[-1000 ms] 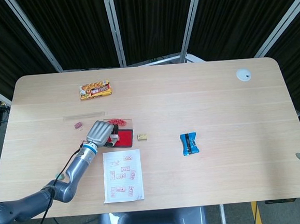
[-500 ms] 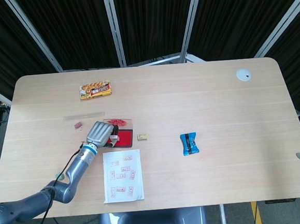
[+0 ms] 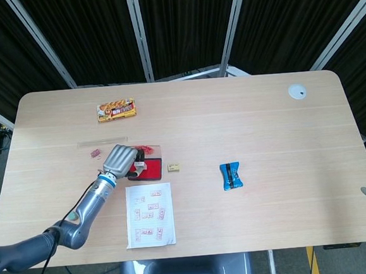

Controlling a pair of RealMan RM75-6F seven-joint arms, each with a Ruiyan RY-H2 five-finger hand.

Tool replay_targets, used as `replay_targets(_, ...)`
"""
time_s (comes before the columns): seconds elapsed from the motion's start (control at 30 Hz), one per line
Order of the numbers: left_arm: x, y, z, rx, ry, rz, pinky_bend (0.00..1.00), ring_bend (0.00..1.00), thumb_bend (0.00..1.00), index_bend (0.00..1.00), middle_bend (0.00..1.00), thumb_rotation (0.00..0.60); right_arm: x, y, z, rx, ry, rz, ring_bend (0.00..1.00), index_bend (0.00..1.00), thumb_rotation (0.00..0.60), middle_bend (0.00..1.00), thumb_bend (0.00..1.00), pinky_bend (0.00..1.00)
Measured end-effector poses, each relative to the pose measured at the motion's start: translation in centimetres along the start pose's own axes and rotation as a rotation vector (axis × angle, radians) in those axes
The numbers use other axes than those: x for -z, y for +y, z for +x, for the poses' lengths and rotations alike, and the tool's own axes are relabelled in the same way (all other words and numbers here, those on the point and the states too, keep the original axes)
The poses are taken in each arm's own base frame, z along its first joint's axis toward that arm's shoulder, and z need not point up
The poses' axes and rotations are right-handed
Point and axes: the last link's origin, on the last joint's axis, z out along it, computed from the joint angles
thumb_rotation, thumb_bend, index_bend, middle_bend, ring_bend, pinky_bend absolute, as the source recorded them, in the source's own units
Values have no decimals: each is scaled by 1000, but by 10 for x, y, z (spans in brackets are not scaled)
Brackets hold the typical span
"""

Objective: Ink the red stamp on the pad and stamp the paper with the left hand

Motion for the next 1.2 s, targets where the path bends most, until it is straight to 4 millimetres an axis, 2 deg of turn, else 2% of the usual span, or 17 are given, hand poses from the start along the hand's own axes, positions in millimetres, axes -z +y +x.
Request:
replay_targets(0.23,23,5,20,13,17,-48,883,787,465,637,527,600,1,0,2,-6,5,2,0,0,600,0,0,0)
replay_targets(0.4,52,0,12,-6,-20,-67,883,787,467,638,527,600,1,0,2,-10,4,3,0,0,600,0,0,0)
replay_targets(0.6,68,-2,1,-23,-59,-58,883,788,488,644,528,600,1,0,3,-16,5,6,0,0,600,0,0,0)
replay_targets(0.77,71,0,-5,-22,-73,-26,883,788,489,649,527,600,2,0,5,-22,7,11,0,0,600,0,0,0)
replay_targets(1.2,63,24,-29,-35,-79,29,883,787,490,657,531,600,2,2,6,-29,6,9,0,0,600,0,0,0)
